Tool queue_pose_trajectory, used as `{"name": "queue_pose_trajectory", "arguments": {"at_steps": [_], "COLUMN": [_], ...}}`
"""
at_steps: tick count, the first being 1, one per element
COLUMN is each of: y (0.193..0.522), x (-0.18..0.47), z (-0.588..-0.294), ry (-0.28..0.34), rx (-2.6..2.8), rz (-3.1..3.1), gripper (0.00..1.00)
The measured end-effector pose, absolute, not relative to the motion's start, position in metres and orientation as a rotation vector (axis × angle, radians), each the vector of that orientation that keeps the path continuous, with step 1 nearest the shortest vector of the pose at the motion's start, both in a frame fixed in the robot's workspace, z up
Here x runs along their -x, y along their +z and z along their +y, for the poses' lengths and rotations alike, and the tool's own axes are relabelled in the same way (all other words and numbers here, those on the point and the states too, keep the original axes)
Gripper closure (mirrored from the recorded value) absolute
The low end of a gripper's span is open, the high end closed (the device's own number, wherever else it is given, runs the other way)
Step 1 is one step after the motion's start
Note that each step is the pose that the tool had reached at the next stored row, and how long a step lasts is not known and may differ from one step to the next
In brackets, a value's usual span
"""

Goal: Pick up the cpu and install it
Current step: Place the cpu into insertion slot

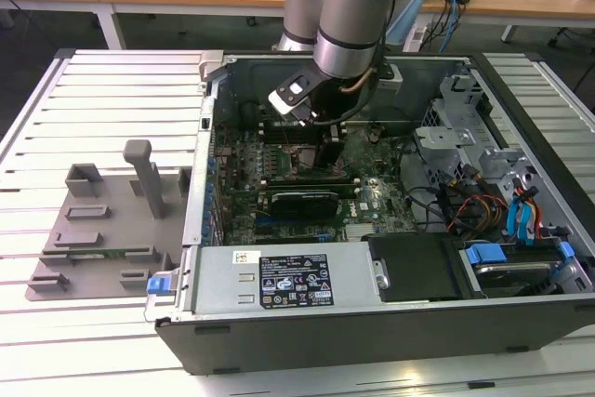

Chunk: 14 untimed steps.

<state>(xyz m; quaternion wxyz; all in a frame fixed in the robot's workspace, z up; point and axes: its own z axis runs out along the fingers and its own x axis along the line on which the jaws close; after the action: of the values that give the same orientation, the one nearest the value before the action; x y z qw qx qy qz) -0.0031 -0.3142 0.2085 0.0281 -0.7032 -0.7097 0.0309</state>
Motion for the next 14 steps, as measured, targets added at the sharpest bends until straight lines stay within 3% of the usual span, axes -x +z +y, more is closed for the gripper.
{"name": "queue_pose_trajectory", "arguments": {"at_steps": [5,7,8,14], "y": [0.224,0.23,0.232,0.247], "x": [0.003,0.003,0.003,0.003], "z": [-0.314,-0.314,-0.314,-0.314], "ry": [0.087,0.086,0.085,0.083], "rx": [2.167,2.166,2.166,2.165], "rz": [-2.187,-2.187,-2.187,-2.186], "gripper": [0.38,0.52,0.52,0.88]}}
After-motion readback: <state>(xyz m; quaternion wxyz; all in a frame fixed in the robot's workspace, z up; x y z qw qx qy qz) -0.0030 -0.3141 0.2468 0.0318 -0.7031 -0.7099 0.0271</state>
